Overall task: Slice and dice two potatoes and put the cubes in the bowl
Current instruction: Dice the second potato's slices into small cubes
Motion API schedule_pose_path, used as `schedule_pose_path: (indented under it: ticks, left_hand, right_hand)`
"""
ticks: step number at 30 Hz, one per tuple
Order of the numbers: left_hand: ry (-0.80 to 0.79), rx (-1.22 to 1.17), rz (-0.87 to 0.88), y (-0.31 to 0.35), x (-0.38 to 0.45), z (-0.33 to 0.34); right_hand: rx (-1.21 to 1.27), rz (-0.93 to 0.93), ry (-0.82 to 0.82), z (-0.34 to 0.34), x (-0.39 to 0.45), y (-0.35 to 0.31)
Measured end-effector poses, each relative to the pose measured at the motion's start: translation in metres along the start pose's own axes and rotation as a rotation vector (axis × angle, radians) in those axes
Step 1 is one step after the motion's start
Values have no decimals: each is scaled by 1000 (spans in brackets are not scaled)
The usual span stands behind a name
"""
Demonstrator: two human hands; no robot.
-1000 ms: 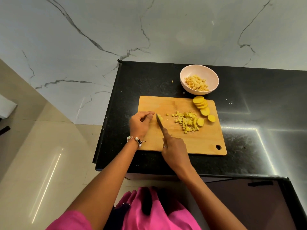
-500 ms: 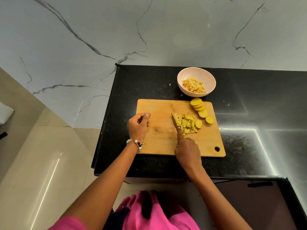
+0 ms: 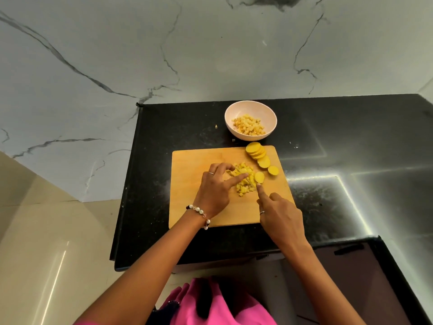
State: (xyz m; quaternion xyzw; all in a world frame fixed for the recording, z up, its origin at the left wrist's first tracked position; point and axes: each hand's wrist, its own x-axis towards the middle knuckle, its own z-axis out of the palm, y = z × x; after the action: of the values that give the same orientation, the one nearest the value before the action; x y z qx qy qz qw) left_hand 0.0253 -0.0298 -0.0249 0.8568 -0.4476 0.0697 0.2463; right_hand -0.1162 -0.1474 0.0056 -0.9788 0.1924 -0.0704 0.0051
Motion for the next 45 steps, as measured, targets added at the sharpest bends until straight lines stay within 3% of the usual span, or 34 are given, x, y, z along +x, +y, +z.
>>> schedule_pose_path:
  ticks: [4,12,16,21,23,25,29,35,40,45]
  left_hand:
    - [-113,163,51,4,-1,5]
    - [-234,237,-109,1,7,6]
    - [-139,152,-186,3,12,7]
    - [125,-37,-201,18,24,16]
    - [152,-42,-212,30,33,19]
    - [67,-16,-239,42,43,20]
    - [-245,261,-213,60,59,24]
    - [-296,428,-140,67,71,31]
    - [-174,237,-242,62,77,27]
    - [52,-466,-651,34,61,6]
  right_hand:
    - [-89,2,33,-4,-3,10]
    - [2,29,76,-12,-13,32]
    - [389,254,-106,-24,-12,45]
    - [1128,536,-101,-13,-8,50]
    - [1353,653,-114,-14,-6,47]
    - [1429,709,-127,-14,-4,45]
    - [1460,738,-131,-10,0,43]
    - [1470,758,-108,-5,4,48]
    - [1465,746,-96,-3,6,50]
    - [1419,691,-90,-3,13,44]
